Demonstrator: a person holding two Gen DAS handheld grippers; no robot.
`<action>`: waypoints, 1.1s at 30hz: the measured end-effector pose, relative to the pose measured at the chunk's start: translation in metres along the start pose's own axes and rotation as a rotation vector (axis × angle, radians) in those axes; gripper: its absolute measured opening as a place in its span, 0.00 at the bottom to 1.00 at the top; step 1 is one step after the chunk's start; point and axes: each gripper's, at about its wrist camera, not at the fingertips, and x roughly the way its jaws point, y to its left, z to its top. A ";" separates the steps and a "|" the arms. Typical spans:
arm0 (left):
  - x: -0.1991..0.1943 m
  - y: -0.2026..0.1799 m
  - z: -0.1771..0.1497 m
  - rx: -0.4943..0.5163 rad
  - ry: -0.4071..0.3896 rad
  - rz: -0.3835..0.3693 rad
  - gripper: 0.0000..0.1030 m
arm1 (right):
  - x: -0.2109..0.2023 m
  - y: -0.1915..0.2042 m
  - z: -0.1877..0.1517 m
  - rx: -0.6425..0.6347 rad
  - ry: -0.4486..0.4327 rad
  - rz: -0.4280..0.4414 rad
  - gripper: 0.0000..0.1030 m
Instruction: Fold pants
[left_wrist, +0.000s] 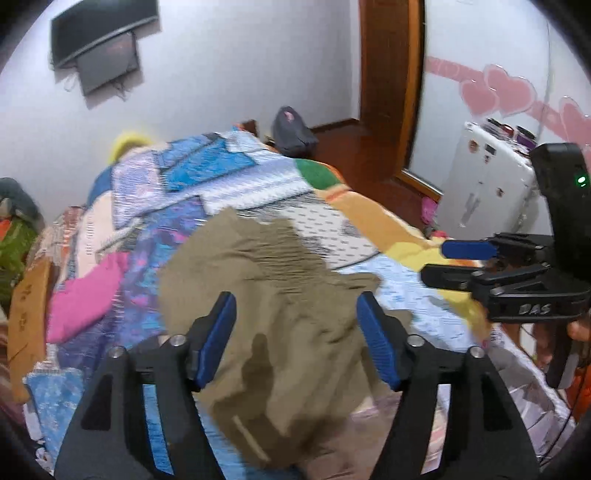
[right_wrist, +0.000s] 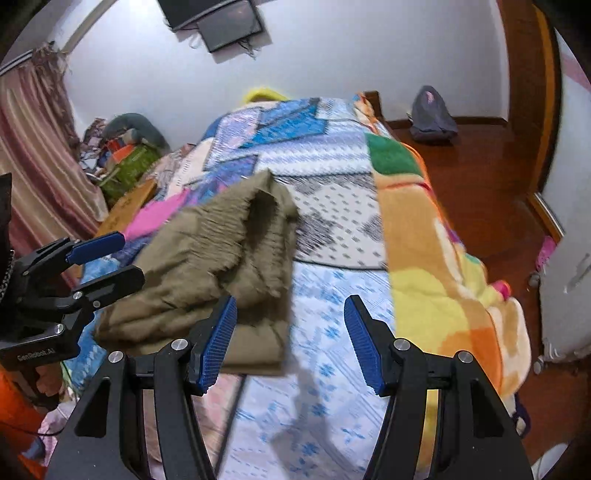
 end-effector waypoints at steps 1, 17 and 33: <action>0.001 0.008 -0.002 -0.002 0.007 0.020 0.67 | 0.002 0.008 0.003 -0.012 -0.004 0.016 0.56; 0.017 0.058 -0.081 -0.110 0.158 0.012 0.70 | 0.070 0.034 -0.031 -0.068 0.146 0.058 0.71; 0.026 0.107 -0.024 -0.075 0.065 0.174 0.72 | 0.024 0.026 -0.040 0.085 0.055 0.058 0.73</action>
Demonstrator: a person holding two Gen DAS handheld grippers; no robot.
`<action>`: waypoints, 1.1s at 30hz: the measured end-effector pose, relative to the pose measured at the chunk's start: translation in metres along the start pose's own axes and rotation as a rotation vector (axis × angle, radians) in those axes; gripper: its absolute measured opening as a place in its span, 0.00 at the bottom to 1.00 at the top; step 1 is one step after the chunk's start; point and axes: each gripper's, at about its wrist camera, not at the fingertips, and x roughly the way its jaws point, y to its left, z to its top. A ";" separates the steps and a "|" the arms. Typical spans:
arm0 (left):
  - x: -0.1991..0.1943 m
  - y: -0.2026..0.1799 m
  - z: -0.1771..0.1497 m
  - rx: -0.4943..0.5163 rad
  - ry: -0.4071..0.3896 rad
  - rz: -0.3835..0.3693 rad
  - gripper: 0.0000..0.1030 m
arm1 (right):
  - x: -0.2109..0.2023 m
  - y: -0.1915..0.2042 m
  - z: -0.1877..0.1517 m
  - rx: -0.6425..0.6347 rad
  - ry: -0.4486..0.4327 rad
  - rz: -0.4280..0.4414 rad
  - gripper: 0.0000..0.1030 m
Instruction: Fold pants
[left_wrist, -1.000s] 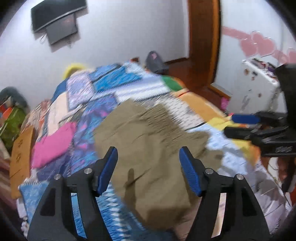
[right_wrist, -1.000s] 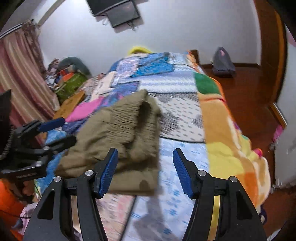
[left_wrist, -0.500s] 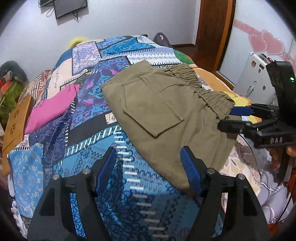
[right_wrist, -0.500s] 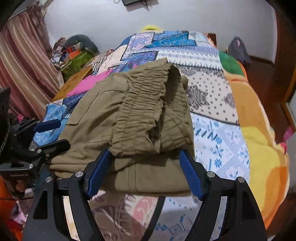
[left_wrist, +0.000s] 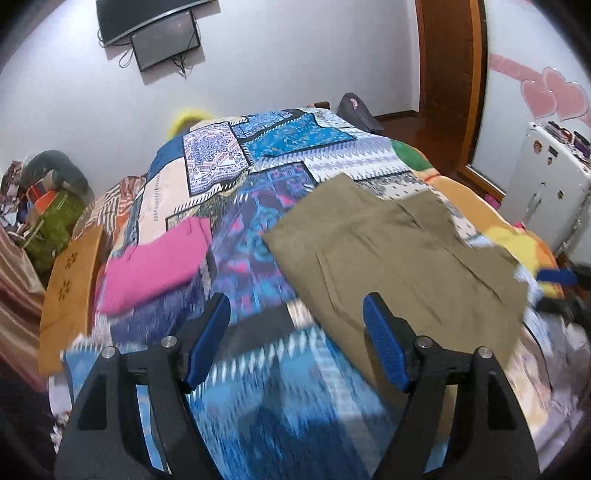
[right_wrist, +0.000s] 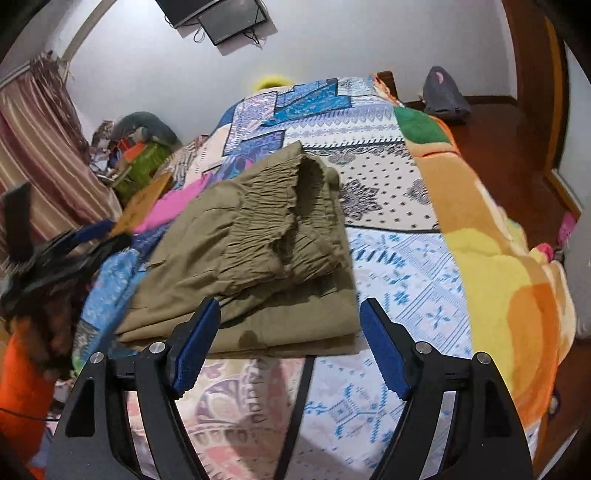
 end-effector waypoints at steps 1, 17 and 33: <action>0.013 0.003 0.009 -0.006 0.020 -0.019 0.72 | 0.003 0.003 -0.001 -0.005 0.008 -0.003 0.73; 0.097 0.020 -0.008 -0.011 0.168 0.017 0.75 | 0.060 -0.011 0.016 -0.148 0.151 -0.004 0.73; 0.085 0.006 -0.015 0.018 0.132 0.095 0.70 | 0.132 -0.035 0.091 -0.367 0.205 -0.146 0.72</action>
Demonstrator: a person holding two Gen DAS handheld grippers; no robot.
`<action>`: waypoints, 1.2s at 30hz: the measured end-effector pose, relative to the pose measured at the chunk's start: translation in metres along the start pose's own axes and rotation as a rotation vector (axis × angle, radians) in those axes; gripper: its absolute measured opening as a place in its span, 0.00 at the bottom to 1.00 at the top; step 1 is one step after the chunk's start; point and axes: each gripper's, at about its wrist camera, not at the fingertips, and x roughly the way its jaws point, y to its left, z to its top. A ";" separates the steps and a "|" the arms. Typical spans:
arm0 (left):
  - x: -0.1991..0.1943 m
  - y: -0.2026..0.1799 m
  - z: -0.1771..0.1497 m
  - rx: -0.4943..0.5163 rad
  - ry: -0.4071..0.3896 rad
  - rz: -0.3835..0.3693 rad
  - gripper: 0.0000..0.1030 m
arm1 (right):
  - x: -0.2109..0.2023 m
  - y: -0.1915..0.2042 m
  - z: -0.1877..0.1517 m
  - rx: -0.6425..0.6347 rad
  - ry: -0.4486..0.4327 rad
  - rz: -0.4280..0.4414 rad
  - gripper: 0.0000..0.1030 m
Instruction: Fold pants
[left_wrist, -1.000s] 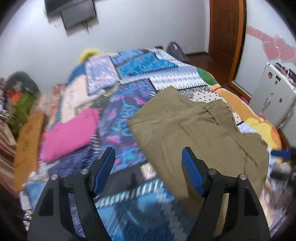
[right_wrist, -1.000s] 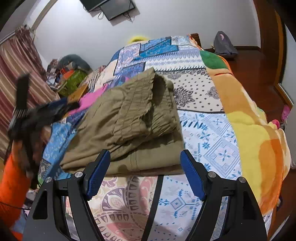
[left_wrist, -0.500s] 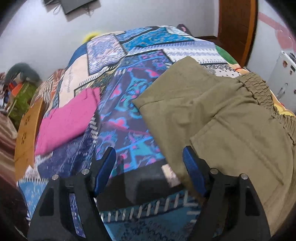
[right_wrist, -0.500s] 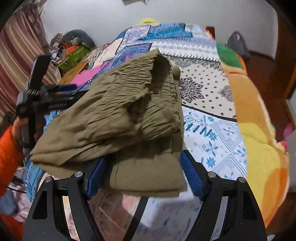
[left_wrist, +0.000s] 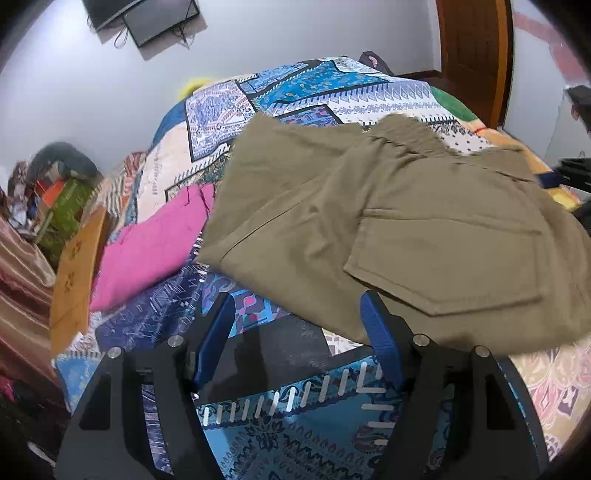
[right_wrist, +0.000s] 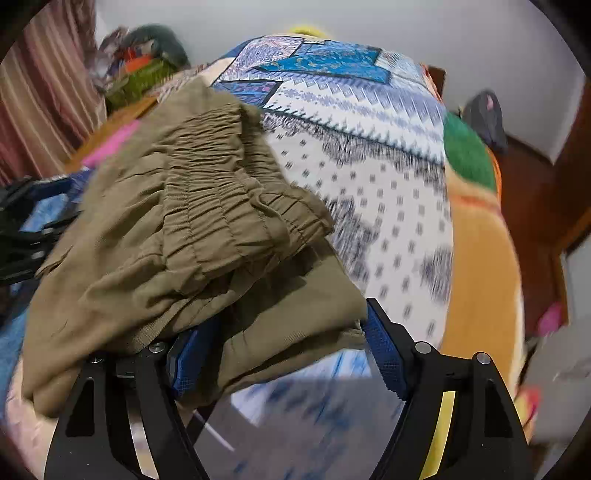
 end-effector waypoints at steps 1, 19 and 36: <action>0.000 0.003 0.000 -0.019 0.002 -0.016 0.69 | 0.006 -0.002 0.007 -0.010 0.005 -0.010 0.72; 0.006 0.083 0.024 -0.100 -0.044 -0.201 0.37 | -0.073 -0.002 0.016 0.055 -0.164 -0.045 0.53; 0.047 0.094 0.003 -0.235 0.049 -0.193 0.43 | -0.008 0.016 -0.004 0.123 -0.042 -0.017 0.60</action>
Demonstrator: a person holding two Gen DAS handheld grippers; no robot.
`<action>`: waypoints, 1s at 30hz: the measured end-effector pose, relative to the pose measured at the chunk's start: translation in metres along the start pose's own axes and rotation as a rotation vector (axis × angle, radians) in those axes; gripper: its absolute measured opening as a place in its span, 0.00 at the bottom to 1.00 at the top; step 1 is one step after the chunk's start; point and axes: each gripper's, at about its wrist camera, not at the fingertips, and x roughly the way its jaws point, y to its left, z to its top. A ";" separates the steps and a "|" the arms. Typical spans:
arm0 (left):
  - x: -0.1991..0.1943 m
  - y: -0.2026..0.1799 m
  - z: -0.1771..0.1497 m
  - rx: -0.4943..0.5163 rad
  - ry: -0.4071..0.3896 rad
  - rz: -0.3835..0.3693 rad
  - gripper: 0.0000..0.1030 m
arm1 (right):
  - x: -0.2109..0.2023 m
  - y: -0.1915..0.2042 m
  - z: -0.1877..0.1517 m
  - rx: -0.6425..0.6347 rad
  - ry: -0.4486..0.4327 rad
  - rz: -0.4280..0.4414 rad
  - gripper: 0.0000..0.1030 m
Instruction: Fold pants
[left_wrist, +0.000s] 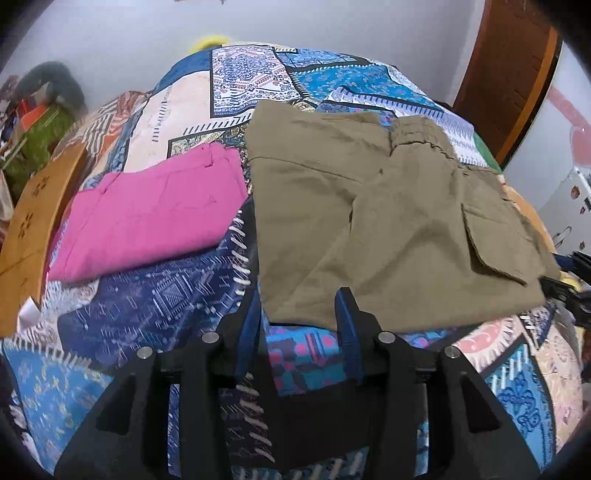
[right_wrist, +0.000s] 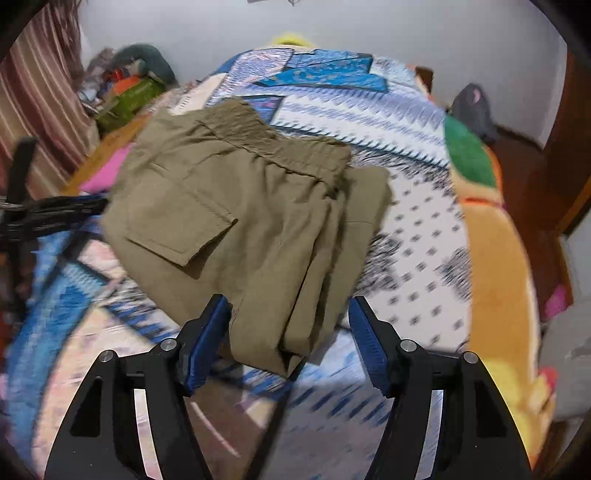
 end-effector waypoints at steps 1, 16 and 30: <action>-0.001 -0.001 -0.001 -0.005 -0.002 -0.005 0.43 | 0.002 -0.003 0.003 0.002 0.006 -0.006 0.60; -0.011 0.032 0.030 -0.107 -0.035 0.006 0.55 | -0.013 -0.019 0.047 -0.013 -0.074 -0.098 0.71; 0.048 0.018 0.053 -0.111 0.067 -0.086 0.55 | 0.048 -0.038 0.070 0.063 0.024 -0.038 0.72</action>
